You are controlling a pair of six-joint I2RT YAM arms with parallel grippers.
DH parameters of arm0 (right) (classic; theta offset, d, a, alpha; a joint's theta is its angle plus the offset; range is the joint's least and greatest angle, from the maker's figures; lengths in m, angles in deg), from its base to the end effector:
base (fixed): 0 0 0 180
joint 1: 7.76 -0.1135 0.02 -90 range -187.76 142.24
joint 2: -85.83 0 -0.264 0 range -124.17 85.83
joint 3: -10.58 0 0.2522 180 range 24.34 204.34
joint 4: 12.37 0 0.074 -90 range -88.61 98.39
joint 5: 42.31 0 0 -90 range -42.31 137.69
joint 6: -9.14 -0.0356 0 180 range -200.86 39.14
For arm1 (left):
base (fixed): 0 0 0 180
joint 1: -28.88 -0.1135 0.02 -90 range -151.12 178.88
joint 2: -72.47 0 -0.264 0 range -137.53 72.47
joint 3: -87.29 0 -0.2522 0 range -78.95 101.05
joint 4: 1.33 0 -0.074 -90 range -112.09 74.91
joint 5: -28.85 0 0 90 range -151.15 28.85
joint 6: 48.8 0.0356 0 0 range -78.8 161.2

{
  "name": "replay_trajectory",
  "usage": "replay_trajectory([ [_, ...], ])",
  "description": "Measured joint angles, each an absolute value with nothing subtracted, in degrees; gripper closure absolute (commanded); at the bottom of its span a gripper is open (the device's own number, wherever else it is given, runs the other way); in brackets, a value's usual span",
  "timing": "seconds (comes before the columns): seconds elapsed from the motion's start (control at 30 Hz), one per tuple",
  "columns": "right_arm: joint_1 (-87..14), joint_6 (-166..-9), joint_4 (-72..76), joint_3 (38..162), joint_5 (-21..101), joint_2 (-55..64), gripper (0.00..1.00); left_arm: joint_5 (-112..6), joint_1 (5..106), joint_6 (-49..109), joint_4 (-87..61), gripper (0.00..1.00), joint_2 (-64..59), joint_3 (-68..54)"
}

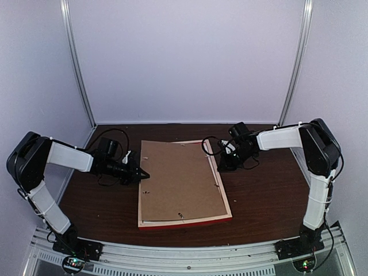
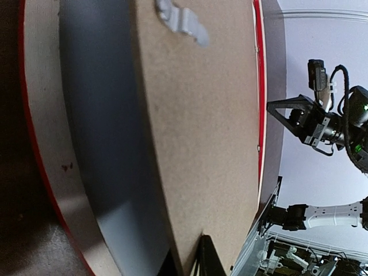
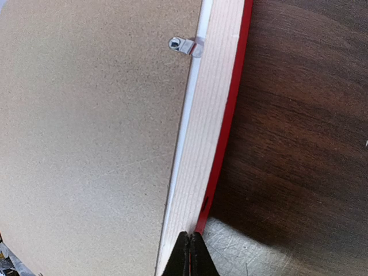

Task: Put the photo into the frame
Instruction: Adjust the backboard from the frame body.

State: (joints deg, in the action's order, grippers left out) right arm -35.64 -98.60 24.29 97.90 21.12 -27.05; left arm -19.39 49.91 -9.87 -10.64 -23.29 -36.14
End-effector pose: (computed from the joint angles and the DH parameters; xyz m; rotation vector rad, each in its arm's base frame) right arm 0.3457 0.2009 0.1543 -0.4025 2.7219 0.8612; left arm 0.2795 -0.1329 0.1415 -0.3141 2.6352 -1.3957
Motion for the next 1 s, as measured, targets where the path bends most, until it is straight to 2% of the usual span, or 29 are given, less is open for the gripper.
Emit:
replay_trajectory([
  [1.0,-35.6,-98.5,24.4,98.1,21.1,-27.1,0.97,-18.2,49.5,-7.1,-11.4,1.00,-24.0,-34.0],
])
